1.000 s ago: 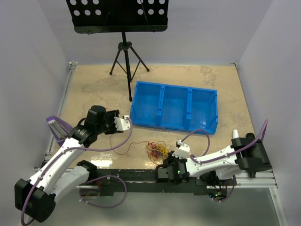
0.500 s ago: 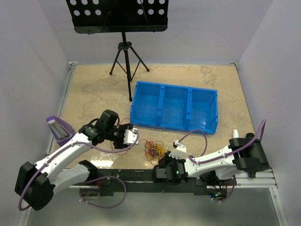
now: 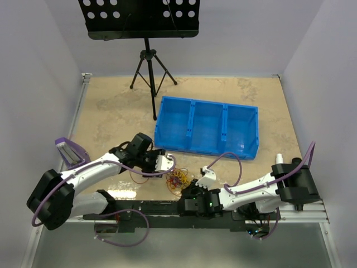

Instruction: Untangle the cables

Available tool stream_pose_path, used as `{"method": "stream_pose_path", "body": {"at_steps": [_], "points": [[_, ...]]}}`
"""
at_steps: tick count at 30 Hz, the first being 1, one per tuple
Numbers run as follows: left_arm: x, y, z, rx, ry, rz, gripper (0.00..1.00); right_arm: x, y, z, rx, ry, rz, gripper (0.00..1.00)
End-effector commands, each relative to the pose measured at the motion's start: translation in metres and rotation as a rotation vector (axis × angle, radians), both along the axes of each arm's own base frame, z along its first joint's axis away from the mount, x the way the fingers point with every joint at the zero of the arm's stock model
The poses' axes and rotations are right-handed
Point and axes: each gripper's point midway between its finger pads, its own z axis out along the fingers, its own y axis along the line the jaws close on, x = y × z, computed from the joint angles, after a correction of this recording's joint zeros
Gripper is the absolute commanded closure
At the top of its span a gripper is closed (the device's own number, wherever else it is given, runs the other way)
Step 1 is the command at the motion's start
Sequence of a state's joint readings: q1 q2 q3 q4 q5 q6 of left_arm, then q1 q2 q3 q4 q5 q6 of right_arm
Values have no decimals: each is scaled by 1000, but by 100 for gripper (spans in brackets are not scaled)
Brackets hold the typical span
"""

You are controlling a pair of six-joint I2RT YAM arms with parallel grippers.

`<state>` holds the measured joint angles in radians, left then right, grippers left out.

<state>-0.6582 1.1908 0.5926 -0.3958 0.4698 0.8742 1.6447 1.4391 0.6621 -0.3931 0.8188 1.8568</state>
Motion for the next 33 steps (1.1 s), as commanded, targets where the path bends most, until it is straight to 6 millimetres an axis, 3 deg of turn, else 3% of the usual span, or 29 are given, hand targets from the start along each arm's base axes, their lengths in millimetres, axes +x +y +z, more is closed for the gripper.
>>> {"method": "stream_pose_path", "body": {"at_steps": [1, 4, 10, 11, 13, 16, 19, 22, 28, 33], "points": [[16, -8, 2, -15, -78, 1, 39, 2, 0, 2, 10, -25, 7, 100], [17, -9, -1, -16, -82, -12, 63, 1, 0, 1, 14, -26, 14, 100], [8, -8, -1, -2, -47, -49, 95, 2, -5, 3, 38, -25, 8, 100], [14, -9, 6, -1, -66, -35, 100, 3, -7, 2, 36, -24, 5, 100], [34, -10, 29, -8, -120, 50, 100, 2, -10, 1, 31, -17, -1, 100], [63, -8, 82, -48, -211, 187, 100, 2, -15, -1, 17, -8, -10, 100], [83, -3, 148, -121, -291, 328, 100, 1, -20, -7, 6, 4, -13, 100], [84, 5, 208, -205, -354, 398, 100, -1, -22, -15, -3, 16, -15, 100], [62, 21, 285, -326, -430, 424, 100, -6, -21, -34, -30, 45, -7, 100], [70, 63, 410, -525, -752, 625, 100, -10, -23, -54, -84, 76, -6, 100]]}}
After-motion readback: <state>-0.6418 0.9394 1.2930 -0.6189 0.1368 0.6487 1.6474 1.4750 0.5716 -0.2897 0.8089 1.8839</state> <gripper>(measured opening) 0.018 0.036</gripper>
